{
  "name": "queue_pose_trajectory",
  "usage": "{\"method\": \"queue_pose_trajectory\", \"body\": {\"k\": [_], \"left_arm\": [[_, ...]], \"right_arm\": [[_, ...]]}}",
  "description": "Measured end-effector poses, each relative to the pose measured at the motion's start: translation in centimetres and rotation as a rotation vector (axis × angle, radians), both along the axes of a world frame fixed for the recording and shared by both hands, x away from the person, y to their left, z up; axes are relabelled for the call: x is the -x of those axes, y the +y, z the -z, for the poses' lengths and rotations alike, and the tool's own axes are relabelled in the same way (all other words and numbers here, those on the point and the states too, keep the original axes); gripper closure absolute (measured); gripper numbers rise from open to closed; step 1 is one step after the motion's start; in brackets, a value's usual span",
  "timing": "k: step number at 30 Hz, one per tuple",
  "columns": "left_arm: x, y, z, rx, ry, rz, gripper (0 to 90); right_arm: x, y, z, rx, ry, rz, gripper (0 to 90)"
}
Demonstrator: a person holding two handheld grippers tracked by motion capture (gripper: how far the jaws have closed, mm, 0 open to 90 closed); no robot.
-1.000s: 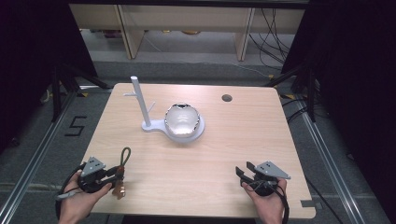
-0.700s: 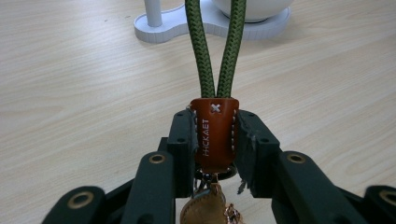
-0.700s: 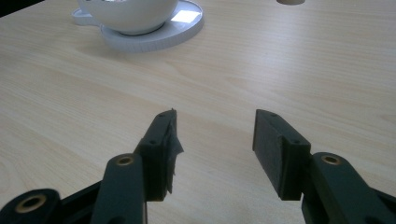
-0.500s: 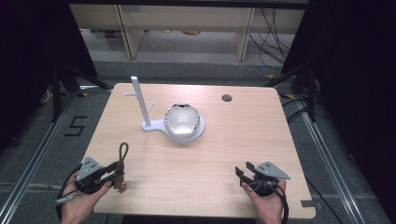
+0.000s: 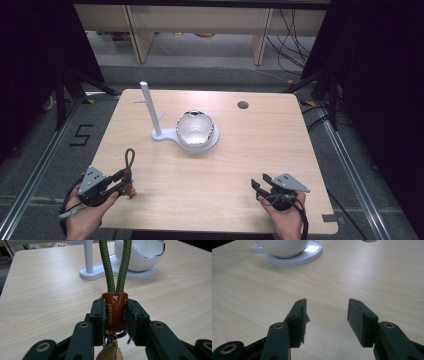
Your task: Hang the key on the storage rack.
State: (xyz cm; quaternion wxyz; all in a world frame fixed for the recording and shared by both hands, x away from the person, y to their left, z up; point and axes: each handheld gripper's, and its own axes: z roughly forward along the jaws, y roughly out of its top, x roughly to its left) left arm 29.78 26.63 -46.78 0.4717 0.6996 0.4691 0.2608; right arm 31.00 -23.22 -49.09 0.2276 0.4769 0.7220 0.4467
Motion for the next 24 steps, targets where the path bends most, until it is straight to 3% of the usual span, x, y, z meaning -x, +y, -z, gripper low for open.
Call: {"method": "queue_pose_trajectory", "body": {"k": [3, 6, 7, 13, 24], "left_arm": [[0.0, -0.1, -0.1, -0.011, -0.011, -0.002, 68.2], [0.0, -0.3, -0.3, -0.024, -0.036, -0.008, 68.2], [0.0, -0.3, -0.3, -0.022, -0.043, -0.010, 68.2], [-0.2, -0.3, -0.7, -0.017, -0.078, -0.012, 68.2], [-0.5, -0.4, -1.2, -0.028, -0.091, -0.016, 68.1]], "right_arm": [[0.1, 0.1, -0.1, 0.005, 0.014, 0.008, 50.6], [0.1, 0.0, -0.1, 0.018, -0.001, 0.005, 50.7], [0.1, 0.1, 0.0, -0.001, 0.007, 0.012, 50.6], [0.1, 0.1, 0.0, -0.001, 0.004, 0.004, 50.6], [0.1, 0.1, 0.0, -0.007, 0.006, 0.007, 50.4]]}}
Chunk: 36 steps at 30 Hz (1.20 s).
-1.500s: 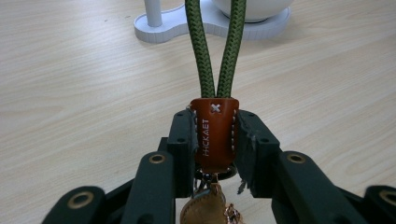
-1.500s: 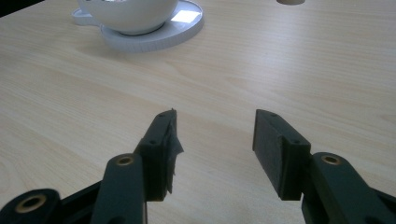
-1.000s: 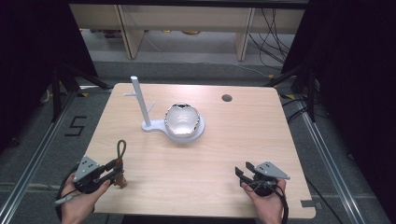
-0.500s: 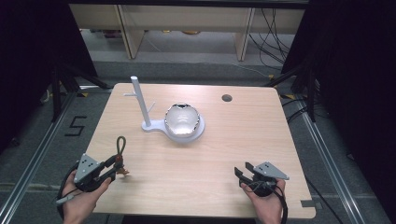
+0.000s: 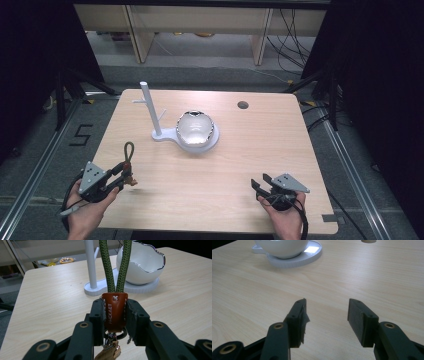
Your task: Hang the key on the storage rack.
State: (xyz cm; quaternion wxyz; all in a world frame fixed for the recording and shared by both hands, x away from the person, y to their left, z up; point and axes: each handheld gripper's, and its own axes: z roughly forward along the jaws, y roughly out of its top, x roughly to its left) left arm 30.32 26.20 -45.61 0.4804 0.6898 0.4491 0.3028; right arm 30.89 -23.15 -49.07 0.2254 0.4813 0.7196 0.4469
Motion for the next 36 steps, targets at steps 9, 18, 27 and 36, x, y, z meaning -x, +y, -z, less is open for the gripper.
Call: {"method": "queue_pose_trajectory", "body": {"k": [9, 18, 27, 36], "left_arm": [[-0.5, 0.1, -0.6, 0.001, -0.018, -0.007, 68.1], [-1.1, 0.1, -1.1, 0.007, -0.028, -0.016, 68.1], [-1.7, 0.1, -1.5, 0.009, -0.032, -0.024, 68.1], [-2.2, -0.1, -2.4, 0.020, -0.037, -0.034, 68.1]], "right_arm": [[0.0, 0.0, 0.0, -0.001, -0.002, -0.002, 50.4], [0.1, 0.2, -0.1, -0.017, 0.012, 0.013, 50.3], [0.0, 0.1, 0.0, -0.009, 0.001, 0.007, 50.2], [0.0, 0.0, -0.1, 0.014, -0.014, 0.000, 50.2]]}}
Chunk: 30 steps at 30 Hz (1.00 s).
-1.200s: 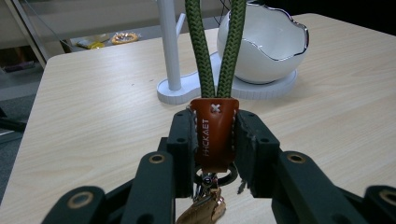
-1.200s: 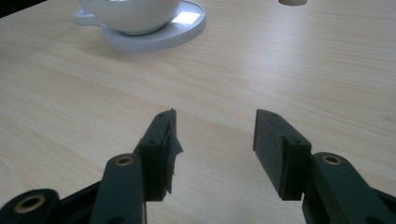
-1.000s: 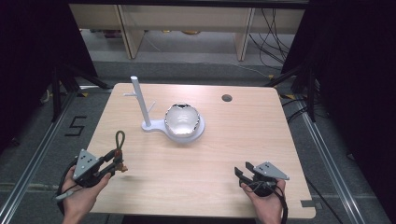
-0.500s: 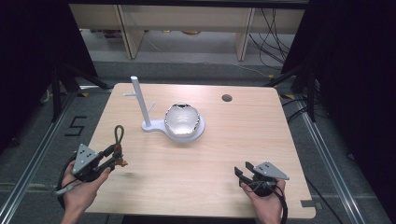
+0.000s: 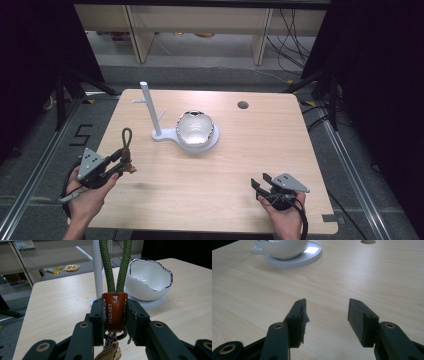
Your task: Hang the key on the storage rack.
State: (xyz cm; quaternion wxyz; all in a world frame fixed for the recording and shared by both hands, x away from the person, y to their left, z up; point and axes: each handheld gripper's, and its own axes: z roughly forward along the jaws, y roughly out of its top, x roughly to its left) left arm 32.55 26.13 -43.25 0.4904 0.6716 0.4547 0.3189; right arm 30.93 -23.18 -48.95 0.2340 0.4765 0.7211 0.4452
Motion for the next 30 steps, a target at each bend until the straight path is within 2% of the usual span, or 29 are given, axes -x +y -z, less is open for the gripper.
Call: {"method": "queue_pose_trajectory", "body": {"k": [2, 10, 11, 15, 25, 26, 30], "left_arm": [[-0.2, 0.0, -0.2, 0.002, -0.007, 0.000, 68.1], [-0.8, -0.1, -0.7, 0.005, -0.015, -0.003, 68.1], [-0.8, -0.2, -0.8, 0.003, -0.014, -0.003, 68.1], [-1.2, -0.2, -1.0, 0.008, -0.021, -0.003, 68.1], [-1.8, -0.4, -1.4, 0.011, -0.023, -0.004, 68.1], [-1.9, -0.3, -1.4, 0.010, -0.023, -0.006, 68.1], [-2.2, -0.3, -1.4, 0.013, -0.028, -0.004, 68.1]], "right_arm": [[0.1, 0.3, 0.1, -0.034, 0.019, 0.018, 50.2], [0.1, 0.3, 0.1, -0.030, 0.021, 0.014, 50.2], [0.2, 0.4, 0.1, -0.041, 0.024, 0.023, 50.1], [0.0, 0.2, 0.1, -0.021, 0.009, 0.005, 50.1], [-0.1, 0.2, 0.1, -0.019, 0.005, 0.005, 50.1], [-0.3, 0.1, 0.2, 0.004, -0.013, 0.010, 50.0], [-0.1, 0.1, 0.0, -0.013, 0.008, -0.005, 50.0]]}}
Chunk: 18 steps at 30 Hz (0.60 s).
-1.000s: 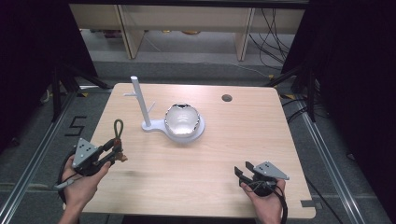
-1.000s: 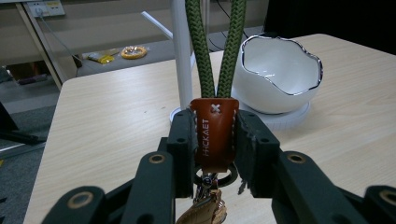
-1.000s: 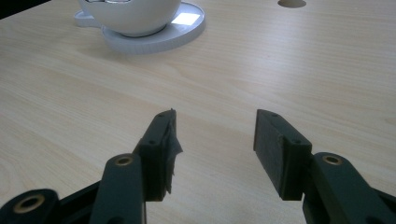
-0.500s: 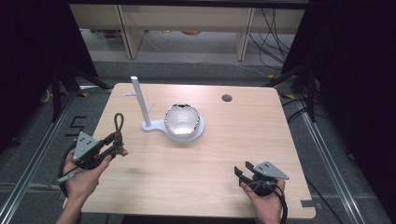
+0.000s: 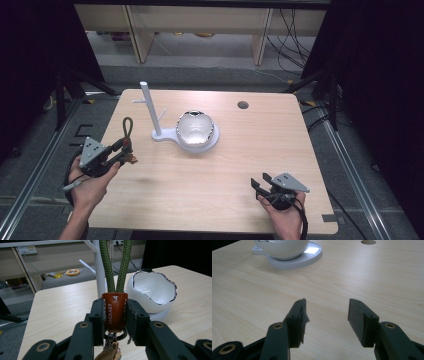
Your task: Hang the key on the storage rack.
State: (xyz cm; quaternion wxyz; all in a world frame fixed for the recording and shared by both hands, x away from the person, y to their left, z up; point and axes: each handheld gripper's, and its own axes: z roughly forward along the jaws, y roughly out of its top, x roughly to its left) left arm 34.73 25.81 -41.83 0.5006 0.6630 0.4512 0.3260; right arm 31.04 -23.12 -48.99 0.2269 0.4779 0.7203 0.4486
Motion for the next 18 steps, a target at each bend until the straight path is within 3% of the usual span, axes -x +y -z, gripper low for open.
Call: {"method": "queue_pose_trajectory", "body": {"k": [4, 6, 9, 18], "left_arm": [[-0.20, -0.03, -0.17, 0.001, -0.002, 0.001, 68.1], [-0.26, -0.09, -0.39, -0.003, 0.001, -0.005, 68.1], [-0.46, -0.14, -0.59, -0.004, -0.004, -0.004, 68.1], [-0.91, -0.16, -0.79, -0.004, -0.006, -0.008, 68.1]], "right_arm": [[-0.08, 0.11, 0.13, 0.011, -0.012, 0.020, 50.0], [0.03, 0.11, 0.04, -0.008, -0.004, 0.009, 50.0], [-0.12, 0.00, 0.12, 0.009, -0.020, 0.007, 50.0], [-0.08, -0.01, 0.07, -0.008, -0.017, -0.005, 49.9]]}}
